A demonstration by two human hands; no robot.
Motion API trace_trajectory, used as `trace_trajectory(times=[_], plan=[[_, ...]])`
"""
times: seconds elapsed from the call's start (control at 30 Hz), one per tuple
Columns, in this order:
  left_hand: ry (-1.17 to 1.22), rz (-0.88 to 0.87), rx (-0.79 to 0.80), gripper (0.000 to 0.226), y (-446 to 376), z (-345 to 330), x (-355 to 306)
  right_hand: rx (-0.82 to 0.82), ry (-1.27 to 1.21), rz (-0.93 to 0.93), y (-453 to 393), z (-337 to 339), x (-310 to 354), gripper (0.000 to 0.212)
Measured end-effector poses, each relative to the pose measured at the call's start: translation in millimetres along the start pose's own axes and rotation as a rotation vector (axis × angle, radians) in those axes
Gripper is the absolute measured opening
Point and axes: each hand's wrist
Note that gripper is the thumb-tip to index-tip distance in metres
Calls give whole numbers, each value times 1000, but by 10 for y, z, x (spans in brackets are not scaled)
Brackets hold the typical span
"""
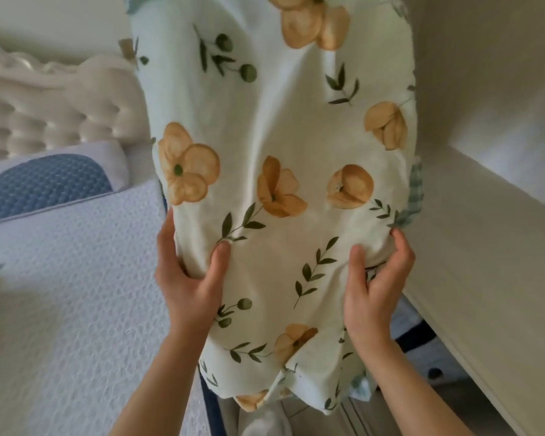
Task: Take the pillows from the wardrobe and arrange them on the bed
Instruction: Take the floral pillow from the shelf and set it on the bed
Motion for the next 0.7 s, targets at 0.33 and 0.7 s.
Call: trace_trajectory(times=[0.33, 0.7], plan=[[-112, 153, -337, 64, -255, 999, 594, 354, -151, -20, 234, -1286, 305, 52], [-204, 243, -461, 71, -1289, 1374, 1270, 554, -126, -118, 18, -2859, 250, 61]])
Point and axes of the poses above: each hand's wrist, its own y-axis away from the middle knuckle, its own z-axis out of the back of the hand, x = y × z, and after that the axes turned 3 degrees about -y, right-handed
